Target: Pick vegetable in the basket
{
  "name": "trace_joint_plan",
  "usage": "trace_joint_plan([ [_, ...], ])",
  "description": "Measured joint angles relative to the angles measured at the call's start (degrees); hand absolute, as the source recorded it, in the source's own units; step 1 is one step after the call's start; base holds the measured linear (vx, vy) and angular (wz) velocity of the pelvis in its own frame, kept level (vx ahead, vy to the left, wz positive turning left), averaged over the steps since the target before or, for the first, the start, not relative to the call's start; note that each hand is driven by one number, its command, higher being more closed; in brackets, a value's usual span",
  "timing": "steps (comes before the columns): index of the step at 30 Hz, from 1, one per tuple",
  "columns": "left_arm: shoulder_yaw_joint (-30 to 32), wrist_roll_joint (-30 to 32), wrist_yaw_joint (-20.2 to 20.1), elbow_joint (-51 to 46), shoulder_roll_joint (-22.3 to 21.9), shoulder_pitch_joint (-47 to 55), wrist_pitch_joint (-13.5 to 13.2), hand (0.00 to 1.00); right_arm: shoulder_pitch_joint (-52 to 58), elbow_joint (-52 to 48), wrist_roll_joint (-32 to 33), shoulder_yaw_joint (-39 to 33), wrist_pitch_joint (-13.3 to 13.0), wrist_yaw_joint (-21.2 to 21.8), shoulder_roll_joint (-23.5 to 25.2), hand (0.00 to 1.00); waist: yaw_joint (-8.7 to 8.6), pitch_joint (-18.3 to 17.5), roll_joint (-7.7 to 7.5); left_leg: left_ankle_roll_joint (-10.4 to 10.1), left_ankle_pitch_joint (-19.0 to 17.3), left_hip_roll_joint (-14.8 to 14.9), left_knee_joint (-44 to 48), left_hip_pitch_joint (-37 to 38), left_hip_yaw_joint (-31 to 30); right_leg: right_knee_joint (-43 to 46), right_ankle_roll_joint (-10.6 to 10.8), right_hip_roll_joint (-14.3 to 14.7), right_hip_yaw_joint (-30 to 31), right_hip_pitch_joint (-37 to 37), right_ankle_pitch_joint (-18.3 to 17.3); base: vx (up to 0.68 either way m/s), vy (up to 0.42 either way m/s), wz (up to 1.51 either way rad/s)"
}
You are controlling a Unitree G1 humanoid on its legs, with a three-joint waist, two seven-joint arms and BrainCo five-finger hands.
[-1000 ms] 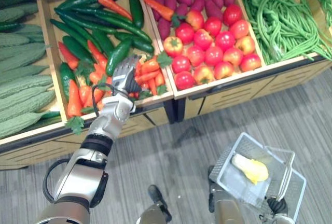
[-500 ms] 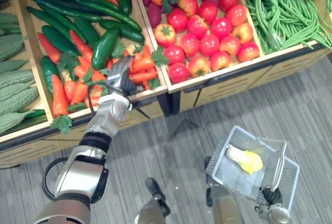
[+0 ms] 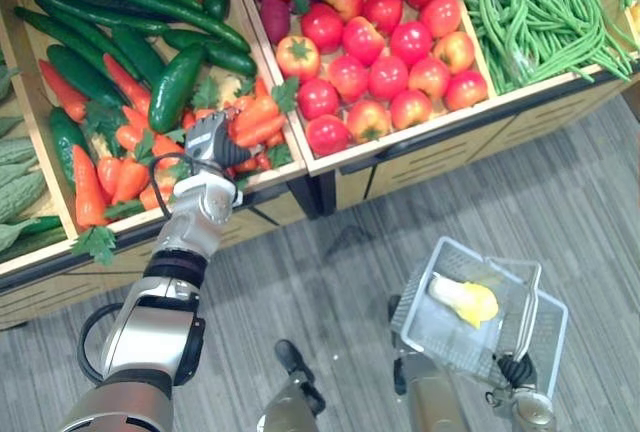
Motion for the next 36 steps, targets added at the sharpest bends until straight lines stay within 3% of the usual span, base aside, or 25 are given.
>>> trace_joint_plan([
  [11, -0.7, 0.0, -0.1, -0.4, -0.1, 0.0, 1.4, 1.0, 0.1, 0.9, -0.1, 0.0, 0.1, 0.0, 0.0, 1.0, -0.37, -0.1, -0.13, 0.1, 0.4, 0.1, 0.1, 1.1, -1.4, -1.0, 0.1, -0.3, -0.8, 2.5, 0.1, 0.0, 0.003, 0.06],
  [16, -0.6, 0.0, 1.9, -9.5, -0.2, 0.8, 2.4, 1.0, 0.8, 1.4, -0.1, -0.1, 0.2, 0.0, 0.2, 1.0, -0.2, -0.1, -0.13, 0.3, 0.5, -0.1, 0.1, 1.2, -3.6, -1.0, 0.1, -1.2, -3.3, 4.6, 0.1, -0.02, 0.018, 0.26],
  [20, -0.4, 0.0, 2.9, -16.9, -0.2, 2.9, 2.7, 1.0, 1.4, 1.3, -0.2, -0.3, 0.3, -0.1, 0.1, 1.0, 1.31, -0.1, -0.12, 0.5, 0.6, -0.3, 0.1, 2.9, -4.0, -0.9, 0.1, -1.6, -4.0, 6.7, 0.0, -0.01, 0.029, 0.13],
  [23, -0.4, 0.2, 4.0, -22.0, -0.4, 4.5, 3.4, 1.0, 1.5, 1.3, -0.3, -0.9, 0.5, -0.1, 0.1, 1.0, 1.31, -0.2, -0.04, 0.8, 0.4, -0.5, -0.1, 3.0, -5.1, -1.0, 0.0, -2.1, -5.5, 7.9, -0.1, -0.01, 0.021, 0.25],
  [29, -1.0, 0.5, 4.3, -31.8, -0.5, 7.6, 3.3, 1.0, 1.7, 1.2, -2.6, -5.0, 2.3, -0.1, -0.2, 1.0, 1.85, -0.6, -0.14, 1.4, 1.3, -1.7, -1.1, 4.7, -5.5, -1.0, -0.4, -3.4, -7.3, 10.2, -0.4, 0.0, 0.031, 0.15],
  [32, -4.5, 0.6, 4.4, -36.5, -0.5, 8.8, 2.2, 1.0, 2.2, 1.2, -4.1, -5.3, 2.8, 0.0, -2.3, 1.0, 2.63, -2.9, -0.09, 1.5, 1.5, -2.4, -2.2, 5.4, -5.3, -1.1, -0.4, -3.8, -7.6, 10.9, -0.4, 0.01, 0.033, 0.01],
  [36, -10.3, 0.8, 4.3, -43.1, 0.8, 11.1, -2.4, 1.0, 3.0, 0.0, -7.4, -5.2, 2.9, 1.1, -8.1, 1.0, 2.74, -6.1, -0.48, 1.4, 1.8, -4.0, -3.7, 7.9, -4.8, -1.7, 0.2, -4.8, -7.7, 13.0, -2.7, 0.04, 0.019, 0.02],
])
